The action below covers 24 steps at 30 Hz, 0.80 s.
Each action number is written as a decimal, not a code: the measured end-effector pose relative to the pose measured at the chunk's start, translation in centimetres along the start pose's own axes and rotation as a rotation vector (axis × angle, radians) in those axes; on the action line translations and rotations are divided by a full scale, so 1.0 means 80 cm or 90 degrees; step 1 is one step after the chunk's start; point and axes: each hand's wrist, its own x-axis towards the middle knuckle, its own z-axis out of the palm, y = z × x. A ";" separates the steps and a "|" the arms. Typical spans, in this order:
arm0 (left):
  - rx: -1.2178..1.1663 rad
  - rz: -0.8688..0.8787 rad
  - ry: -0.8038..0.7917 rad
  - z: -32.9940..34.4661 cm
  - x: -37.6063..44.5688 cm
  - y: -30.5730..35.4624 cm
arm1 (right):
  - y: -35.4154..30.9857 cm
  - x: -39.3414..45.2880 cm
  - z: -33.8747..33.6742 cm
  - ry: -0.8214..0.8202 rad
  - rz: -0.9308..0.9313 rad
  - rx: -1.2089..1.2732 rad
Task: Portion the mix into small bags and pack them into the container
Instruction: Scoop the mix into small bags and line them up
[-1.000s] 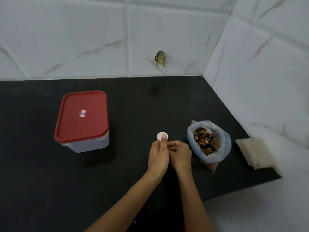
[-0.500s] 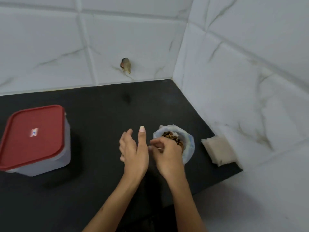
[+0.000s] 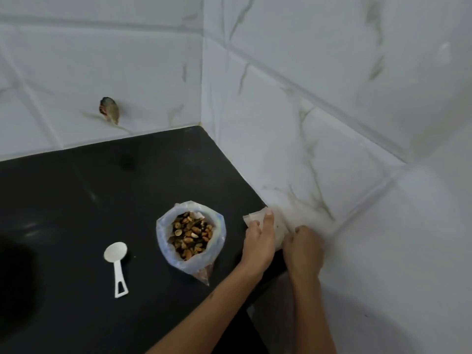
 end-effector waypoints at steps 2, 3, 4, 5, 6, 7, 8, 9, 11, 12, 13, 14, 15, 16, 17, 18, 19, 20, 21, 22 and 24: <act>0.007 -0.011 0.016 0.012 0.009 -0.005 | 0.003 0.007 0.005 -0.040 -0.008 -0.030; -0.001 -0.017 0.024 0.017 0.011 -0.006 | 0.005 0.010 0.007 -0.051 -0.011 -0.037; -0.011 -0.023 0.029 0.020 0.013 -0.007 | 0.007 0.013 0.007 -0.052 -0.014 -0.044; -0.024 -0.025 0.031 0.023 0.014 -0.006 | 0.008 0.016 0.007 -0.047 -0.014 -0.050; -0.034 -0.025 0.032 0.024 0.014 -0.006 | 0.009 0.018 0.007 -0.037 -0.014 -0.052; -0.046 -0.024 0.031 0.025 0.014 -0.004 | 0.009 0.021 0.006 -0.028 -0.013 -0.052; -0.060 -0.026 0.035 0.026 0.015 -0.006 | 0.009 0.022 0.005 -0.017 -0.011 -0.051; -0.074 -0.025 0.037 0.026 0.014 -0.004 | 0.008 0.023 0.003 -0.003 -0.010 -0.049; -0.081 -0.012 0.045 0.024 0.012 -0.002 | 0.005 0.024 -0.002 0.022 -0.024 -0.030; -0.086 -0.001 0.058 0.021 0.010 0.001 | 0.003 0.023 -0.007 0.037 -0.034 -0.011; -0.096 0.010 0.077 0.016 0.008 0.003 | -0.001 0.023 -0.012 0.056 -0.045 0.013; -0.114 0.030 0.098 0.009 0.005 0.006 | -0.005 0.022 -0.019 0.080 -0.063 0.045; -0.126 0.065 0.118 0.000 0.003 0.008 | -0.011 0.022 -0.025 0.103 -0.087 0.091; -0.131 0.108 0.136 -0.008 0.001 0.010 | -0.017 0.021 -0.031 0.116 -0.115 0.154; -0.124 0.155 0.160 -0.020 -0.002 0.014 | -0.026 0.019 -0.035 0.106 -0.140 0.234; -0.109 0.201 0.183 -0.034 -0.003 0.017 | -0.035 0.016 -0.038 0.070 -0.162 0.321; -0.086 0.246 0.195 -0.050 -0.005 0.022 | -0.047 0.011 -0.037 0.012 -0.181 0.399; -0.059 0.288 0.193 -0.068 -0.008 0.026 | -0.060 0.004 -0.035 -0.056 -0.195 0.459; -0.032 0.327 0.177 -0.086 -0.010 0.031 | -0.073 -0.005 -0.031 -0.128 -0.204 0.500; -0.003 0.361 0.159 -0.107 -0.012 0.035 | -0.086 -0.014 -0.026 -0.204 -0.216 0.527; 0.050 0.406 0.127 -0.146 -0.020 0.040 | -0.112 -0.035 -0.015 -0.358 -0.244 0.559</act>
